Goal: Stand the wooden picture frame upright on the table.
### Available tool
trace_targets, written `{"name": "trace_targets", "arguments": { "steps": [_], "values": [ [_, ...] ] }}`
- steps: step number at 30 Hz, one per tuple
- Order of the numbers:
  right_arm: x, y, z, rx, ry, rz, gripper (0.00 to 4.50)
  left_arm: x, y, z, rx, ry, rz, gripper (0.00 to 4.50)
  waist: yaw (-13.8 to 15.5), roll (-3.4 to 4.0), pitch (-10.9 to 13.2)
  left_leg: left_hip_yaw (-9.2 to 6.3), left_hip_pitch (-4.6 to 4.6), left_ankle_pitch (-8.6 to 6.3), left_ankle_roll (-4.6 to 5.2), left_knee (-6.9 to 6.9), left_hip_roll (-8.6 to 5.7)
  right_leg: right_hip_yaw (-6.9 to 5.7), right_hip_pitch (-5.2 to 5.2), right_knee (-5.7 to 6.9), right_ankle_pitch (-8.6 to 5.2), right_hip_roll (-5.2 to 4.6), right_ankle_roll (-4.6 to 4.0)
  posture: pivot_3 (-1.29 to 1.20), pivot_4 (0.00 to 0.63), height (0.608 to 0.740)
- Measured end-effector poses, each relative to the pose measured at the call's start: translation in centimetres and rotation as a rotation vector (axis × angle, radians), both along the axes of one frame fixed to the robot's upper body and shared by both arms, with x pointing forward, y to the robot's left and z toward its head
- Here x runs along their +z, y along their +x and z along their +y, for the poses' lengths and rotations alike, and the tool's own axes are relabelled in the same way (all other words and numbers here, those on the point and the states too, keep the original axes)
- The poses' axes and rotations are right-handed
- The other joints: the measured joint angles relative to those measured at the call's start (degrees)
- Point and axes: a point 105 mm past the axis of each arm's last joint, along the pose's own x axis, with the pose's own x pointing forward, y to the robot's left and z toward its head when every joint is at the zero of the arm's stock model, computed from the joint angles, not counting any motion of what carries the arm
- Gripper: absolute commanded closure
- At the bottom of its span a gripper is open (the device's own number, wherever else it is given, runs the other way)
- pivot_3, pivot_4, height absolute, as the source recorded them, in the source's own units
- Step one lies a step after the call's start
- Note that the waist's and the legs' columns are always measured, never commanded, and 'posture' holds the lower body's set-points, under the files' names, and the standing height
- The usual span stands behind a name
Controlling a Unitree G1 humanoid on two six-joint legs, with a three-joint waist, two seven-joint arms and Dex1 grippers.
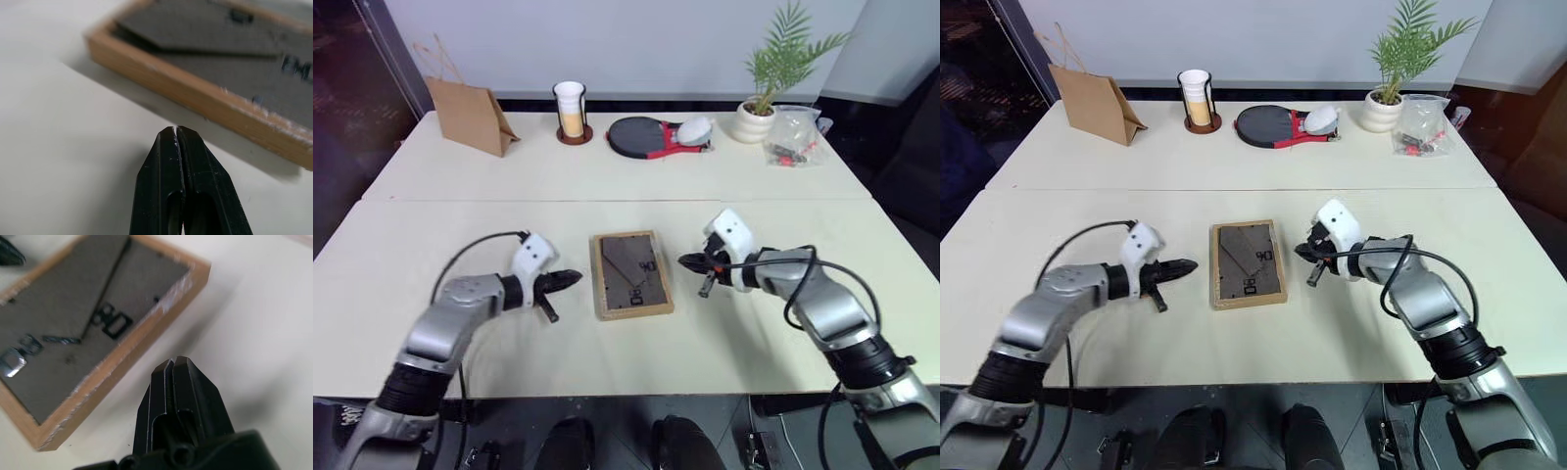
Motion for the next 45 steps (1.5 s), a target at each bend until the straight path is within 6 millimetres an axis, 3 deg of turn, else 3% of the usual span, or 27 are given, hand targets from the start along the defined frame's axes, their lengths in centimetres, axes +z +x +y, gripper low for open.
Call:
{"name": "trace_targets", "arguments": {
  "steps": [4, 9, 18, 31, 34, 37, 41, 45],
  "values": [
    [-1.5, -0.1, 1.8, 0.027, 0.009, 0.025, 4.5, -0.1, 0.8, -1.0, 0.018, -0.002, -0.02, 4.49, -0.14, 0.0, 0.0, -0.01, 0.0, 0.0, 0.0, 0.01, 0.01, 0.0, 0.0, 0.03, 0.01, 0.02, 0.01, 0.0, 0.15, 0.74],
    [-1.7, -0.1, 2.5, 0.036, 0.006, 0.021, 4.5, -0.6, 0.4, -1.0, 0.016, 0.005, 0.0, 4.49, -0.39, -0.01, -0.03, -0.02, 0.08, 0.0, 0.0, 0.01, 0.04, 0.0, 0.04, 0.06, 0.01, 0.04, 0.02, 0.0, 0.15, 0.74],
    [-2.0, -1.6, 4.7, 0.109, 0.011, 0.068, 4.5, -0.6, -1.7, 0.9, 0.002, 0.061, 0.03, 4.49, -0.58, 0.0, -0.05, -0.05, 0.11, -0.02, 0.02, -0.01, 0.2, 0.0, 0.04, 0.07, 0.0, 0.09, 0.0, 0.0, 0.15, 0.74],
    [-2.0, -3.0, 5.7, 0.164, -0.021, 0.094, 4.5, -0.4, -1.4, 2.4, 0.037, 0.093, 0.033, 4.49, -0.51, -0.01, -0.06, -0.04, 0.13, -0.02, 0.02, 0.0, 0.23, -0.01, 0.06, 0.07, 0.0, 0.1, -0.01, 0.0, 0.15, 0.74],
    [-1.9, -3.1, 5.0, 0.18, -0.054, 0.08, 4.5, -0.3, -2.4, 4.2, 0.037, 0.082, 0.089, 3.67, -0.57, 0.0, -0.06, -0.03, 0.1, -0.03, 0.02, -0.02, 0.31, -0.01, 0.01, 0.07, 0.0, 0.11, -0.02, 0.0, 0.15, 0.74],
    [-1.6, -2.7, 3.4, 0.15, -0.088, 0.069, 4.5, 0.3, -3.5, 6.2, 0.048, 0.047, 0.172, 2.2, -0.23, 0.0, -0.06, -0.03, 0.09, -0.03, 0.02, -0.02, 0.31, -0.05, 0.01, 0.07, -0.01, 0.06, -0.03, 0.0, 0.15, 0.74],
    [-1.1, -2.7, 2.1, 0.142, -0.119, 0.056, 4.5, 2.6, -3.9, 6.1, 0.041, -0.165, 0.303, 0.15, 0.12, -0.05, -0.04, -0.06, 0.02, -0.03, 0.03, 0.08, 0.2, -0.09, 0.07, 0.02, -0.01, -0.05, -0.03, 0.0, 0.15, 0.74],
    [-0.9, -3.0, 2.4, 0.168, -0.118, 0.044, 4.5, 4.6, -4.5, 4.7, -0.007, -0.365, 0.439, 0.03, -0.25, -0.06, -0.05, -0.1, 0.06, -0.04, 0.04, 0.08, 0.13, -0.09, 0.08, 0.02, 0.0, -0.01, 0.01, 0.0, 0.15, 0.74]
  ]
}}
